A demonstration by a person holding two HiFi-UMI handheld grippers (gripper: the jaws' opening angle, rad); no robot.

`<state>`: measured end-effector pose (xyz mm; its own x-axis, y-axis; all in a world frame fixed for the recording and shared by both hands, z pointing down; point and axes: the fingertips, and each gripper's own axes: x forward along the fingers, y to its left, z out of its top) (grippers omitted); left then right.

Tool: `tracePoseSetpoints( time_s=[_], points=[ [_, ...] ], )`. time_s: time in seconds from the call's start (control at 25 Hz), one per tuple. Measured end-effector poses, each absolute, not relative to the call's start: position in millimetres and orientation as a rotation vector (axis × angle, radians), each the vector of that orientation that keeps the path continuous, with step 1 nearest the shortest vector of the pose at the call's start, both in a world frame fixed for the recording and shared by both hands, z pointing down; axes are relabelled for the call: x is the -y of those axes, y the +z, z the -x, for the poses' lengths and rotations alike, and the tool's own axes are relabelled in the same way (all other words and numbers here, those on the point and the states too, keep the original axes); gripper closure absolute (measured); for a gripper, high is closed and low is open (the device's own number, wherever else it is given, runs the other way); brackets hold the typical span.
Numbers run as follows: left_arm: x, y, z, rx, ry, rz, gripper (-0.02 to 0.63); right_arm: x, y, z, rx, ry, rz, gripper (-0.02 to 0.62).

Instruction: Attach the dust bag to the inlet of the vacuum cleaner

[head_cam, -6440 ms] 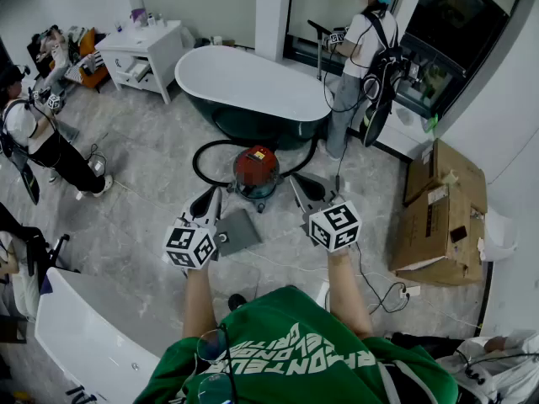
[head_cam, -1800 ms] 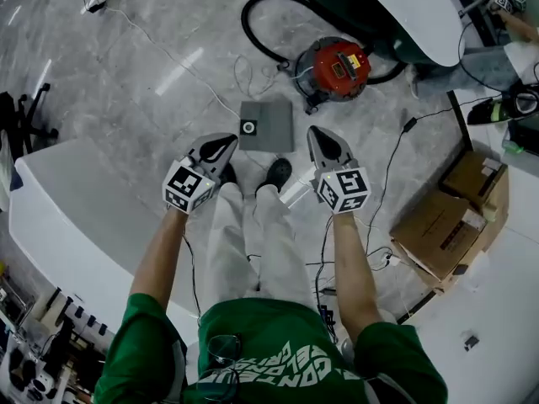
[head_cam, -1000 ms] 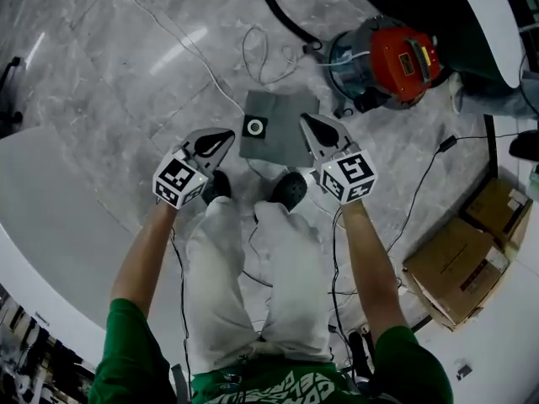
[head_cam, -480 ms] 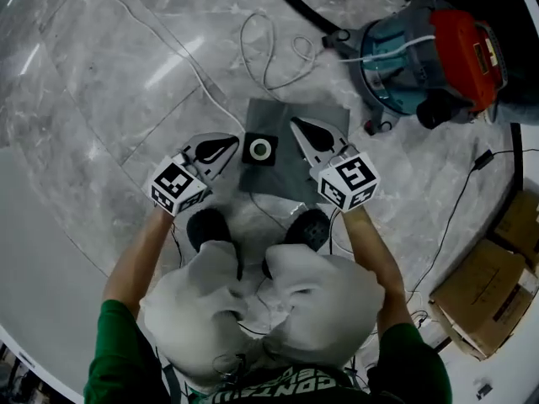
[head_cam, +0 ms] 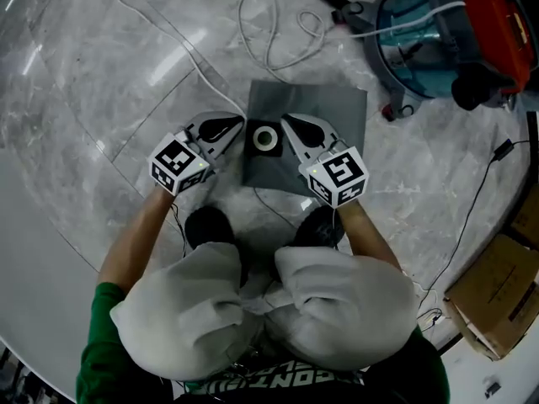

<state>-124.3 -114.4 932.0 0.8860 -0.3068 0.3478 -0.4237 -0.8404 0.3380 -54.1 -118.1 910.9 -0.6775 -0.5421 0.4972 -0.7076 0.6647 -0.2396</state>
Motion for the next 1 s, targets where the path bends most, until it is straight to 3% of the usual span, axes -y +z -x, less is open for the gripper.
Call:
tracePoseSetpoints(
  time_s=[0.72,0.84,1.0],
  points=[
    [87.6,983.9,130.3,0.507,0.481,-2.531,0.603,44.8,974.2,114.4,2.412,0.475,-0.776,0.581],
    [77.6,990.7,129.0,0.474,0.516,-2.531,0.602,39.0,982.0,118.2,2.387,0.436,-0.752,0.511],
    [68.3,999.9,127.8,0.426,0.571,-2.548,0.601,34.5,997.0,122.4,2.342,0.374,-0.708,0.480]
  ],
)
